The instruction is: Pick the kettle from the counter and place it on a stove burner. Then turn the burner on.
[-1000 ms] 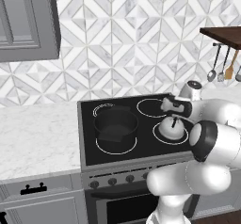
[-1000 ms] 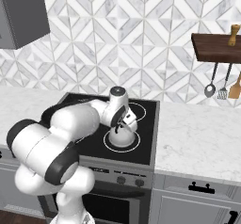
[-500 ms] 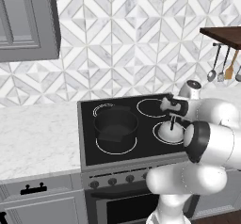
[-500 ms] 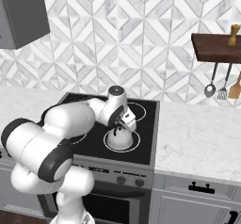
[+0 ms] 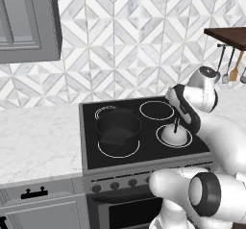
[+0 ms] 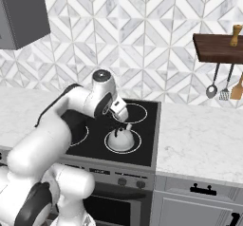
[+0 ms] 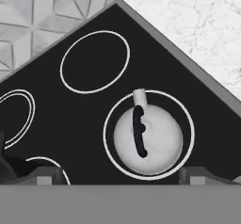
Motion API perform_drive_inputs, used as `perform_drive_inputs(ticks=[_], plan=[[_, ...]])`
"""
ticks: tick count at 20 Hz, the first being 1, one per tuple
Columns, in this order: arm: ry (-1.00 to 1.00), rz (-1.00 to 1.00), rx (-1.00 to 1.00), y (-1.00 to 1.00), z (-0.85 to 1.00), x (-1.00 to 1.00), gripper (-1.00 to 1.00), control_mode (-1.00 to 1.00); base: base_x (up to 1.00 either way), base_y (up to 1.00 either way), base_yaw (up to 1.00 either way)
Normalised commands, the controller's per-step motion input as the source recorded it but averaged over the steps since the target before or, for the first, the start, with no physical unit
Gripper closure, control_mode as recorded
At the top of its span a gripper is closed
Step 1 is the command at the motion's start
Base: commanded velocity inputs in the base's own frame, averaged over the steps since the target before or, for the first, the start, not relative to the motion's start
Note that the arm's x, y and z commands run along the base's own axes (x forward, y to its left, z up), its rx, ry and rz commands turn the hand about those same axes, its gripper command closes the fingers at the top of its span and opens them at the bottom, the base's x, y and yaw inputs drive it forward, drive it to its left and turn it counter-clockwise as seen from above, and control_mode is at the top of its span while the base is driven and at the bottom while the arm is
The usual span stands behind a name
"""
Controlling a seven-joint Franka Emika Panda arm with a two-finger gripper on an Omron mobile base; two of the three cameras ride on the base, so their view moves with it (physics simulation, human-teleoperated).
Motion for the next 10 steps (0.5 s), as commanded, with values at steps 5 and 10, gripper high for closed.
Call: perform_drive_inputs(ticks=[5,10], plan=[[-0.21,0.15,-0.2,0.64,0.08,-0.93,-1.0,-1.0,0.0,0.0,0.0],[-0.07,0.01,-0.07,0.18,0.0,-0.13,-1.0,-1.0,0.0,0.0,0.0]])
